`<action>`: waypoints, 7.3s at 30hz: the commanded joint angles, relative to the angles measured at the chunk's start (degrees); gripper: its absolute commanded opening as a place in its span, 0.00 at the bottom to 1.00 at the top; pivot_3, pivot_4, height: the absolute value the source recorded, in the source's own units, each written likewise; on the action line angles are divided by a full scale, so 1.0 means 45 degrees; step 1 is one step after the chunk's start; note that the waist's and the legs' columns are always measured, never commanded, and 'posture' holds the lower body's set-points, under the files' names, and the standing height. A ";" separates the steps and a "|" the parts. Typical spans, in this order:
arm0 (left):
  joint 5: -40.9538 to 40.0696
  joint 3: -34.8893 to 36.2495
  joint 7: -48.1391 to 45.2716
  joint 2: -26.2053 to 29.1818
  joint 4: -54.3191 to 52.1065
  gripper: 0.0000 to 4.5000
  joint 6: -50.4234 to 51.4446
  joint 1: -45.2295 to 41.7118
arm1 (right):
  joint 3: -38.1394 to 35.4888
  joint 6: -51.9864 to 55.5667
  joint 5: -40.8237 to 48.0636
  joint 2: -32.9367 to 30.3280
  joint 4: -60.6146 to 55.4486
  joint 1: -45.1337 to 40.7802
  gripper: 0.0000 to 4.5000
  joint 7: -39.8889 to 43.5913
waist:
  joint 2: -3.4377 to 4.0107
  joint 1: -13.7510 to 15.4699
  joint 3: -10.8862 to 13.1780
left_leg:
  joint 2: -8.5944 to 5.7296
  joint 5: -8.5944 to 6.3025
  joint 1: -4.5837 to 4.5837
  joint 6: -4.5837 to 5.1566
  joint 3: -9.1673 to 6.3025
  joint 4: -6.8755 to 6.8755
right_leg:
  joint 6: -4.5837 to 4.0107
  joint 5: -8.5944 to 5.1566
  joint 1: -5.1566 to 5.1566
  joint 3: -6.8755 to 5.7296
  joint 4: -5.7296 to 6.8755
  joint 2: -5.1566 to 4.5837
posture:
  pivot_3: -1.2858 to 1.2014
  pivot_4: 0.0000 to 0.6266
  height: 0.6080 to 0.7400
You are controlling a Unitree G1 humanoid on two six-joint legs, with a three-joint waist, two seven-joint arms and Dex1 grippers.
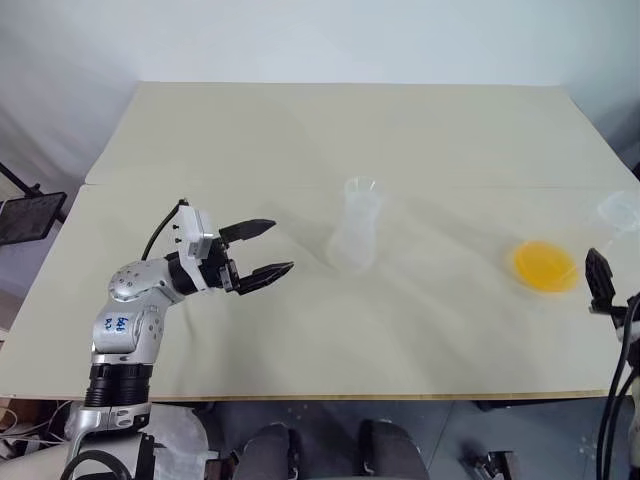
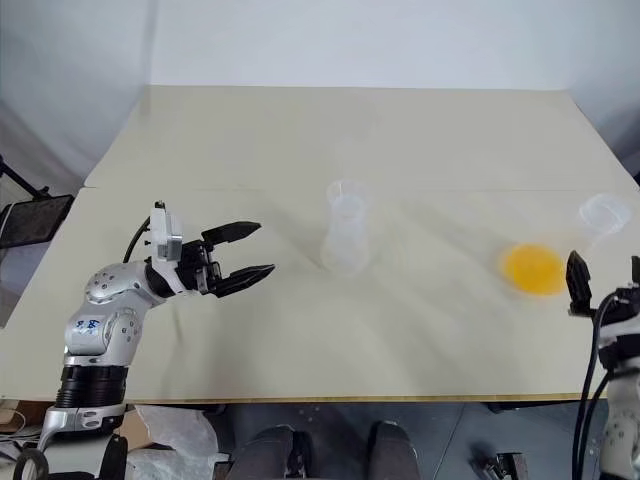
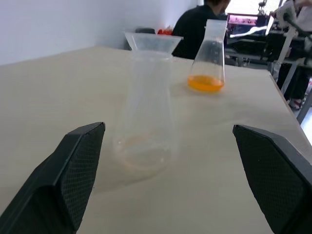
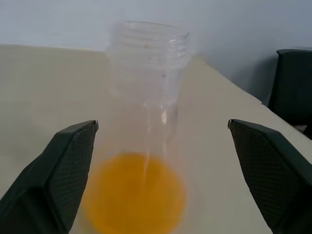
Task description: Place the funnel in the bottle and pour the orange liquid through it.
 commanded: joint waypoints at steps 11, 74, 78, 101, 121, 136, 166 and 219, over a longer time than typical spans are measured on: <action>-0.1060 0.0105 0.0214 0.0395 -0.1654 0.99 0.0812 0.0678 | 0.0391 -0.0685 -0.0643 -0.1132 0.3110 -0.2945 1.00 0.0779 | 0.0004 -0.0005 -0.0001 | 0.0000 0.0004 -0.0006 0.0005 -0.0001 -0.0008 | 0.0002 0.0001 -0.0005 -0.0005 -0.0001 -0.0001 | 0.52 0.24 1.00; -0.0176 -0.0912 0.1470 -0.1252 -0.0271 1.00 -0.0888 -0.0065 | 1.0495 -0.3624 -1.5832 -0.1866 -0.0817 -0.8898 0.55 -0.2485 | 0.0017 -0.0035 0.0006 | -0.0002 0.0006 -0.0061 -0.0001 -0.0034 -0.0017 | 0.0011 0.0006 -0.0028 -0.0062 -0.0040 -0.0008 | 0.52 0.24 1.00; -0.0166 -0.0979 0.1521 -0.1314 -0.0296 1.00 -0.0894 -0.0048 | 1.0641 -0.3988 -1.6749 -0.1897 -0.0779 -0.8908 0.55 -0.2913 | 0.0017 -0.0040 0.0007 | 0.0000 0.0006 -0.0061 -0.0001 -0.0034 -0.0018 | 0.0011 0.0006 -0.0028 -0.0063 -0.0041 -0.0007 | 0.52 0.24 1.00; -0.0204 -0.1068 0.1880 -0.1491 -0.0584 1.00 -0.0992 0.0188 | 1.0596 -0.4838 -1.8188 -0.2035 -0.0470 -0.8901 0.55 -0.3741 | 0.0017 -0.0061 0.0007 | 0.0004 0.0007 -0.0062 -0.0002 -0.0034 -0.0020 | 0.0011 0.0006 -0.0027 -0.0063 -0.0048 -0.0003 | 0.52 0.24 1.00; -0.0268 -0.1093 0.1940 -0.1494 -0.0648 1.00 -0.0937 0.0147 | 1.0509 -0.4643 -1.8485 -0.2088 -0.0457 -0.8821 0.55 -0.3785 | 0.0017 -0.0060 0.0007 | 0.0005 0.0007 -0.0062 -0.0003 -0.0034 -0.0021 | 0.0011 0.0006 -0.0025 -0.0063 -0.0051 -0.0003 | 0.52 0.24 1.00; -0.0328 -0.1014 0.2047 -0.1696 -0.0707 1.00 -0.1168 0.0153 | 1.0571 -0.4624 -1.8754 -0.2133 -0.0407 -0.8824 0.55 -0.3934 | 0.0016 -0.0055 0.0007 | 0.0005 0.0007 -0.0062 -0.0003 -0.0034 -0.0021 | 0.0011 0.0006 -0.0024 -0.0063 -0.0053 -0.0003 | 0.52 0.24 1.00; -0.0232 -0.1217 0.2256 -0.1828 -0.0836 1.00 -0.1323 0.0258 | 1.0666 -0.5021 -1.9321 -0.2490 -0.0136 -0.8958 0.55 -0.4384 | 0.0016 -0.0056 0.0007 | 0.0006 0.0007 -0.0062 -0.0003 -0.0034 -0.0022 | 0.0011 0.0006 -0.0023 -0.0064 -0.0056 -0.0003 | 0.52 0.24 1.00; -0.0151 -0.1231 0.2598 -0.2070 -0.1056 1.00 -0.1514 0.0570 | 1.1240 -0.5596 -1.9950 -0.2232 0.0530 -0.9866 0.55 -0.5577 | 0.0016 -0.0148 0.0007 | 0.0012 0.0008 -0.0062 -0.0005 -0.0035 -0.0029 | 0.0010 0.0005 -0.0020 -0.0066 -0.0064 0.0000 | 0.52 0.24 1.00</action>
